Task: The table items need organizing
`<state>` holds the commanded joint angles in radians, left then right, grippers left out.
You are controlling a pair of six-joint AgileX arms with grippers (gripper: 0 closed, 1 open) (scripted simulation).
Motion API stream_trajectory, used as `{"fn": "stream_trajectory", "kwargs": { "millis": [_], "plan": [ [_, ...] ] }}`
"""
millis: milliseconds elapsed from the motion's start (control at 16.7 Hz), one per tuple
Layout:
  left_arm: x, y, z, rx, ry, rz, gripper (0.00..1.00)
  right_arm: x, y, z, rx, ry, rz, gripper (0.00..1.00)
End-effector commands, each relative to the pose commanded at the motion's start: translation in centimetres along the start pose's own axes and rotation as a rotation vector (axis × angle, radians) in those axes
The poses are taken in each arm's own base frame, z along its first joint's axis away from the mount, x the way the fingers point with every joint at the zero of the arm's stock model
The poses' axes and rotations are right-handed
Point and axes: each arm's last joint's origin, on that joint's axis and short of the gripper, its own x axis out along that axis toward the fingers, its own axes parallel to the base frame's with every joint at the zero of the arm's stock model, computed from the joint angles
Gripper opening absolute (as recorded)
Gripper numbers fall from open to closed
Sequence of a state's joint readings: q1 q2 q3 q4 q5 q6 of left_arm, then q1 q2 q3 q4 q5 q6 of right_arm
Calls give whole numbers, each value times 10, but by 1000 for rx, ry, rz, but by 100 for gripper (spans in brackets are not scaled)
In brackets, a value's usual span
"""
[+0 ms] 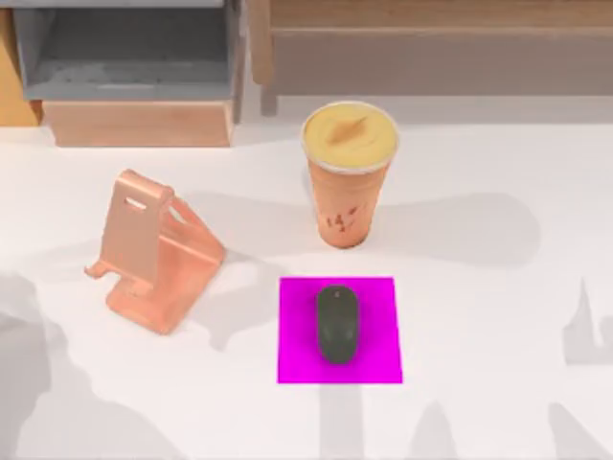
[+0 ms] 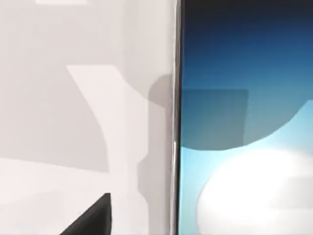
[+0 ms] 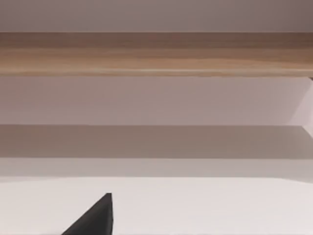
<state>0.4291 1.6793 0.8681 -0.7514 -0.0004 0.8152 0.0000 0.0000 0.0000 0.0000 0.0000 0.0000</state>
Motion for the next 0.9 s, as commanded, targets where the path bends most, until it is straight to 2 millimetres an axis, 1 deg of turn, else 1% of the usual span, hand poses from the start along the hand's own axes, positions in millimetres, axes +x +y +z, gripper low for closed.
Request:
{"fn": "stream_trajectory", "kwargs": {
  "millis": [180, 420, 900],
  "plan": [
    [21, -2, -2, 0, 3, -4, 100, 0, 0, 0, 0, 0, 0, 100],
    [24, -2, -2, 0, 5, -6, 100, 0, 0, 0, 0, 0, 0, 100],
    [24, -2, -2, 0, 5, -6, 40, 0, 0, 0, 0, 0, 0, 100]
  ]
}}
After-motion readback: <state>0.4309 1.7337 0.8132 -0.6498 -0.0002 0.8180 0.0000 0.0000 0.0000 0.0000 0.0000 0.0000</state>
